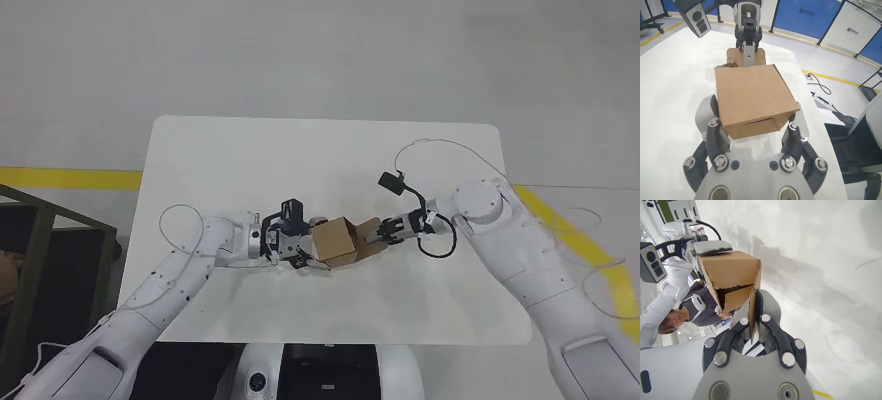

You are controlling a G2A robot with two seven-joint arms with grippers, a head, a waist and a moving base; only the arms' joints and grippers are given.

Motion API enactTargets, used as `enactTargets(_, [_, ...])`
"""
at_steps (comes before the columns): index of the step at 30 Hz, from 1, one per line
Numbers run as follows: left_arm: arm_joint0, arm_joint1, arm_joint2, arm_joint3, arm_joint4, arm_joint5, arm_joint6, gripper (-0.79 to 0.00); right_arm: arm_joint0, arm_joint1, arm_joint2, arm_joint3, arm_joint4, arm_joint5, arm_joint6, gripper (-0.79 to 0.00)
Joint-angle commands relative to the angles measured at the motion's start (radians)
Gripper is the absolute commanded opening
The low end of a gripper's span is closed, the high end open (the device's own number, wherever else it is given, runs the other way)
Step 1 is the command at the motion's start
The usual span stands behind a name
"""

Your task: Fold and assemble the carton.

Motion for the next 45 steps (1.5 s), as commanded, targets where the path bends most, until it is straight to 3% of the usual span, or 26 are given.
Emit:
enactTargets(1, [-0.005, 0.000, 0.006, -0.001, -0.015, 0.000, -0.014, -0.102, -0.009, 0.004, 0.007, -0.021, -0.003, 0.007, -0.001, -0.785])
enactTargets(11, [-0.016, 0.004, 0.024, 0.003, -0.055, 0.000, -0.055, -0.092, -0.037, 0.016, 0.016, -0.089, -0.037, 0.049, -0.008, -0.776])
enactTargets(13, [-0.016, 0.005, 0.026, 0.006, -0.054, 0.000, -0.058, -0.092, -0.038, 0.016, 0.016, -0.098, -0.038, 0.052, -0.011, -0.708])
enactTargets(15, [-0.016, 0.006, 0.028, 0.010, -0.054, 0.000, -0.057, -0.092, -0.039, 0.017, 0.019, -0.105, -0.037, 0.054, -0.013, -0.533])
enactTargets(20, [-0.015, 0.008, 0.031, 0.017, -0.031, 0.000, -0.065, -0.105, -0.049, 0.021, 0.031, -0.123, -0.015, 0.051, -0.016, -0.413])
enactTargets(31, [-0.020, 0.000, 0.048, 0.052, 0.018, 0.009, -0.062, -0.114, -0.101, 0.021, 0.061, -0.094, 0.145, -0.020, -0.024, -0.366])
enactTargets(45, [-0.035, -0.009, 0.053, 0.060, 0.044, 0.007, -0.065, -0.142, -0.152, 0.017, 0.081, -0.034, 0.308, -0.103, -0.017, -0.394])
